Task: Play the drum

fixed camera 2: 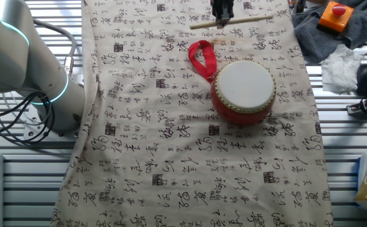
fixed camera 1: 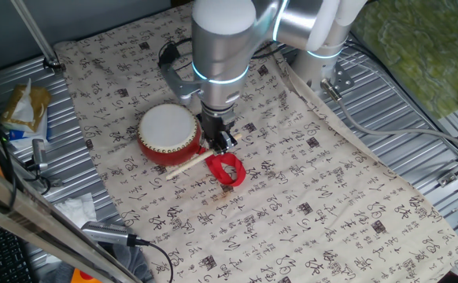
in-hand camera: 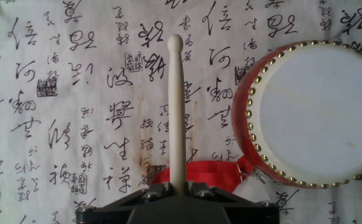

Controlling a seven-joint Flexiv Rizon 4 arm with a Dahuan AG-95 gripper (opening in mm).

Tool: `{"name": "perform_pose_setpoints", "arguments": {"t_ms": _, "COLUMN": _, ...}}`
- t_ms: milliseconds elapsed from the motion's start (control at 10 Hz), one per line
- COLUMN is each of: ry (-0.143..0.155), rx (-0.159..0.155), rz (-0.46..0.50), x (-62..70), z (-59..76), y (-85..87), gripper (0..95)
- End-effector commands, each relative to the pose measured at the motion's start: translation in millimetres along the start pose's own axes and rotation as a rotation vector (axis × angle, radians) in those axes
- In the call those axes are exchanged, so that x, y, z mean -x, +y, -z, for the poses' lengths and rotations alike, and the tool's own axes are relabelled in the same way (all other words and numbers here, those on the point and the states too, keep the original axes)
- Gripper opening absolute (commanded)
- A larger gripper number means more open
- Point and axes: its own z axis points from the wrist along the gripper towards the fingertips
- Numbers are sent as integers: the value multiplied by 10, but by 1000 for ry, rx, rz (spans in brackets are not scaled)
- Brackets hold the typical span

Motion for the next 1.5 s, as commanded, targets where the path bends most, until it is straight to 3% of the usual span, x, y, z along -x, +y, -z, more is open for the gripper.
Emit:
{"name": "perform_pose_setpoints", "arguments": {"t_ms": 100, "ry": 2, "rx": 15, "rz": 42, "x": 3, "z": 0, "y": -2, "gripper": 0}}
{"name": "perform_pose_setpoints", "arguments": {"t_ms": 800, "ry": 9, "rx": 22, "rz": 90, "x": 3, "z": 0, "y": -2, "gripper": 0}}
{"name": "perform_pose_setpoints", "arguments": {"t_ms": 1000, "ry": 1, "rx": 54, "rz": 76, "x": 3, "z": 0, "y": -2, "gripper": 0}}
{"name": "perform_pose_setpoints", "arguments": {"t_ms": 1100, "ry": 1, "rx": 56, "rz": 68, "x": 15, "z": -7, "y": 31, "gripper": 0}}
{"name": "perform_pose_setpoints", "arguments": {"t_ms": 1200, "ry": 1, "rx": 52, "rz": 53, "x": 46, "z": -44, "y": 134, "gripper": 0}}
{"name": "perform_pose_setpoints", "arguments": {"t_ms": 1500, "ry": -16, "rx": 46, "rz": -3, "x": 180, "z": -328, "y": 561, "gripper": 0}}
